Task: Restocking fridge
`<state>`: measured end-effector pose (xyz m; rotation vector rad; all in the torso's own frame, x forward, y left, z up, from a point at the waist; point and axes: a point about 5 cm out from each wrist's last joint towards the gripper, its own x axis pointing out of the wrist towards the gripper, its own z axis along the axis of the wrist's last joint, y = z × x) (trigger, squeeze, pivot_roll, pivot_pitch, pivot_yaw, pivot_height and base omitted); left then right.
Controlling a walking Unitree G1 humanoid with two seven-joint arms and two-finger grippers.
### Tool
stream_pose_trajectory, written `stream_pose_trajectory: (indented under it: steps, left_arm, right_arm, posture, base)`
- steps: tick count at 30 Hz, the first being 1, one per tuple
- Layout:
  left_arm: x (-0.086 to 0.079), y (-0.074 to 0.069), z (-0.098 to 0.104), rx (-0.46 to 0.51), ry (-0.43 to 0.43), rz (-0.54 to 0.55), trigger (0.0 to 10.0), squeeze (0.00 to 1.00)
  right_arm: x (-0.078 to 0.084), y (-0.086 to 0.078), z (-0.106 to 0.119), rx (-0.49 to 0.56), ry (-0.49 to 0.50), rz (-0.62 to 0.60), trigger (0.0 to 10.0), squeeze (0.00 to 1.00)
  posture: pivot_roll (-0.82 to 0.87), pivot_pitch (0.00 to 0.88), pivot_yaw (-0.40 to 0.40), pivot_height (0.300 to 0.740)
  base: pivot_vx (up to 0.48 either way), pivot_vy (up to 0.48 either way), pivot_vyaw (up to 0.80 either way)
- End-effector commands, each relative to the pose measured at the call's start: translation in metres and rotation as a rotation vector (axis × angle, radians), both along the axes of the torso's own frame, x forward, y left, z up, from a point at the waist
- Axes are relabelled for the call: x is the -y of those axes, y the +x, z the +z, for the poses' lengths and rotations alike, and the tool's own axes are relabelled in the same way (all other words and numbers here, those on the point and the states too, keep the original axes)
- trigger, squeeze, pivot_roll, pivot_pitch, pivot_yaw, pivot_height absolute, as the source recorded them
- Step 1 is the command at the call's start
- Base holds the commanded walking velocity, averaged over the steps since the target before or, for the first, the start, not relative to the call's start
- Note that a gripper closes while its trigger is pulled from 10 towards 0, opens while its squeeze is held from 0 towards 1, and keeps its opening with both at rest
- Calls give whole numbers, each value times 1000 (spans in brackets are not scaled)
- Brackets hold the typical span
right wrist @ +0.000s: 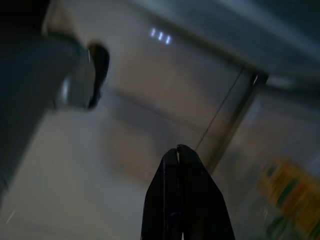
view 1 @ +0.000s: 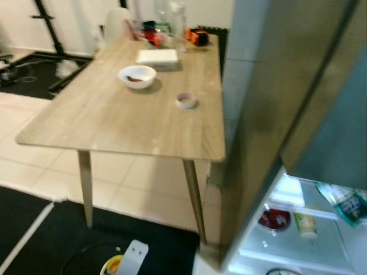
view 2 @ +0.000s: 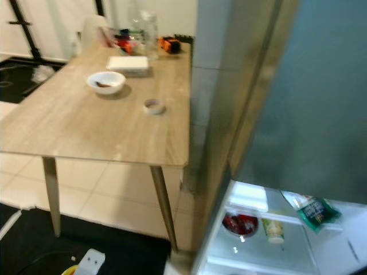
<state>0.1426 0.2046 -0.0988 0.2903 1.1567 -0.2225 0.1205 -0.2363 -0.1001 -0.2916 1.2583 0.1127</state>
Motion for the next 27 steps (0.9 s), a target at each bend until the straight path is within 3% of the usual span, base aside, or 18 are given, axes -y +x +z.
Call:
stream_pose_trajectory:
  steps: [1,7,22,27]
  left_arm:
    - [2,-13,-5,-52,-2,0,10000,0]
    - [3,-13,-5,-54,-5,9,10000,0]
    - [4,-15,-6,-56,-7,1,10000,0]
    - [4,-15,-6,-67,-12,-5,10000,0]
  right_arm:
    - [2,-6,-1,-18,-6,-9,10000,0]
    - [3,-7,-1,-31,-12,-3,10000,0]
    - [7,-11,-2,-44,-24,3,10000,0]
    - [8,-8,0,-33,-26,16,10000,0]
  posture:
    - [-24,0,-53,740]
    - [-25,0,-53,740]
    - [-27,0,-59,740]
    - [-24,0,-62,740]
  base:
    - [0,0,0]
    - [0,0,0]
    - [0,0,-752]
    - [0,-61,0]
